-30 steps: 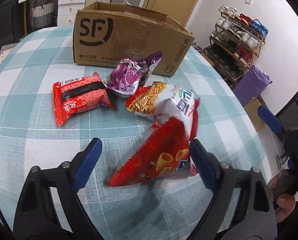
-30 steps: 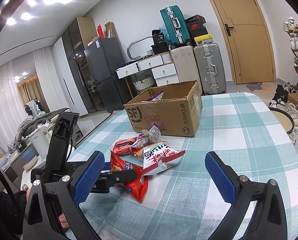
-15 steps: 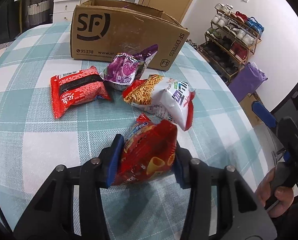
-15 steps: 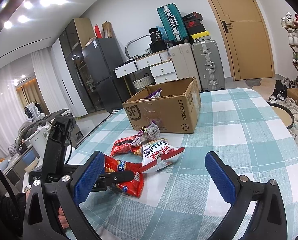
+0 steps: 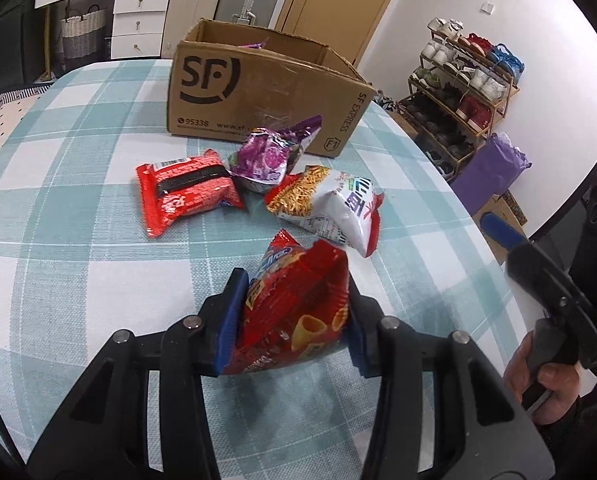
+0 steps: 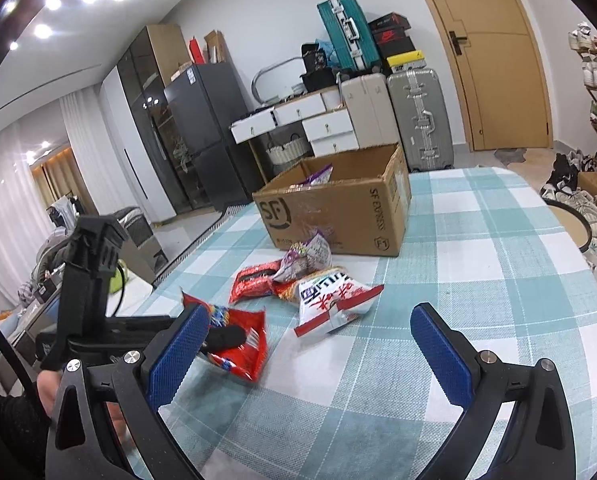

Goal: Organize snacks
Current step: 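Grasp the red chip bag with the left gripper, then grasp the white instant-noodle bag with the right gripper while the left holds the red bag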

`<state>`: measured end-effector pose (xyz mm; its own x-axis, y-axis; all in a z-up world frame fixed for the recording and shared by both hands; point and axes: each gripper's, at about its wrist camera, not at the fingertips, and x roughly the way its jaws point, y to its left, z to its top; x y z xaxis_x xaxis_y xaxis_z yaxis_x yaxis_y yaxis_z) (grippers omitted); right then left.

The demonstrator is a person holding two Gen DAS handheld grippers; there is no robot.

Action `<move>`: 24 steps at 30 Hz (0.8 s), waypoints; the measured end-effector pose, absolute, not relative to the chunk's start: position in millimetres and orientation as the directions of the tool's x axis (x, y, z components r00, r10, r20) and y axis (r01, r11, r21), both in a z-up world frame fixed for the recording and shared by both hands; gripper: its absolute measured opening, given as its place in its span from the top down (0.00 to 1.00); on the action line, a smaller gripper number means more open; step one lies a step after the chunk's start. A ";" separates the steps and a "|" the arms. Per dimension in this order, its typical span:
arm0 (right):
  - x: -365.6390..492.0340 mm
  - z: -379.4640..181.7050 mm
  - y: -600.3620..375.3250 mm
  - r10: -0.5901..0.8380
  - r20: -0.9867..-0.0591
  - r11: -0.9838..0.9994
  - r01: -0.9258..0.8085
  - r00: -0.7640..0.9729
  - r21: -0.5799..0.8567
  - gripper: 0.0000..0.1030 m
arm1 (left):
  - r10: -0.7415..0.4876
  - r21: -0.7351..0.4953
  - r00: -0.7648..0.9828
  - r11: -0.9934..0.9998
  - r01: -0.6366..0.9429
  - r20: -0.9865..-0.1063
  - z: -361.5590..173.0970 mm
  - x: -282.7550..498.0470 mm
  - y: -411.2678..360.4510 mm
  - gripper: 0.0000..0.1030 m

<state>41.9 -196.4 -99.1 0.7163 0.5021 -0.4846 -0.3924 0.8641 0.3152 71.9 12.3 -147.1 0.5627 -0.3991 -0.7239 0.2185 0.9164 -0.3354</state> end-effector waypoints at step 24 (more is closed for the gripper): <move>105.4 -102.6 -163.4 0.498 -0.581 0.858 -0.463 0.644 0.223 0.01 | -0.422 -0.405 0.580 0.899 0.168 -0.697 -142.9 52.2 70.7 0.59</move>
